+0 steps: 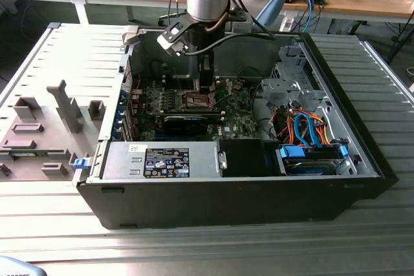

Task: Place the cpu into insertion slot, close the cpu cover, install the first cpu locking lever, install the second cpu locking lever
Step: 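Place the cpu into insertion slot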

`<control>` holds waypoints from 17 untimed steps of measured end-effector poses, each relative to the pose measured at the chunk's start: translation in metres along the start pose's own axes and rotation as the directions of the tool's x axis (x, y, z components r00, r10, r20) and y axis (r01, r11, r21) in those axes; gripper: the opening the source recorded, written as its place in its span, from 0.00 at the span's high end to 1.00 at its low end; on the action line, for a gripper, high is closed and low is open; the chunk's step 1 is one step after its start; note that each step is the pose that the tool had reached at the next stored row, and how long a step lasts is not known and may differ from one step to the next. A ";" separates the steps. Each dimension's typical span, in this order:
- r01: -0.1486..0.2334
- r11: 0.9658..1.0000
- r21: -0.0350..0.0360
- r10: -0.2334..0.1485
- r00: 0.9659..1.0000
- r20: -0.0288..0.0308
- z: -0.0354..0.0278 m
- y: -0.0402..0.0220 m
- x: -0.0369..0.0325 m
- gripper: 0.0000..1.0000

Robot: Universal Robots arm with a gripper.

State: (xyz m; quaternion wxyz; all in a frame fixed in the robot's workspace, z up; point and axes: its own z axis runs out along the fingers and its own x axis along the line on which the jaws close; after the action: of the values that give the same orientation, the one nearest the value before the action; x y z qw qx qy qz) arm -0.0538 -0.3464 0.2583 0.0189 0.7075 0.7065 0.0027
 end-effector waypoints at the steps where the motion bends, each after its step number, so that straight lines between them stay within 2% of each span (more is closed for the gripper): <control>1: 0.000 1.000 0.000 0.000 1.000 0.000 0.0004 -0.0002 0.0000 0.45; 14: 0.000 1.000 0.000 0.000 1.000 0.000 0.0043 -0.0013 0.0002 0.45; 17: 0.011 1.000 0.000 -0.011 1.000 0.000 0.0055 -0.0014 0.0002 0.45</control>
State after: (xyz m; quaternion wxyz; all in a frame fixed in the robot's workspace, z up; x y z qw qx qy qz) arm -0.0551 -0.3463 0.2528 0.0189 0.7036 0.7104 0.0028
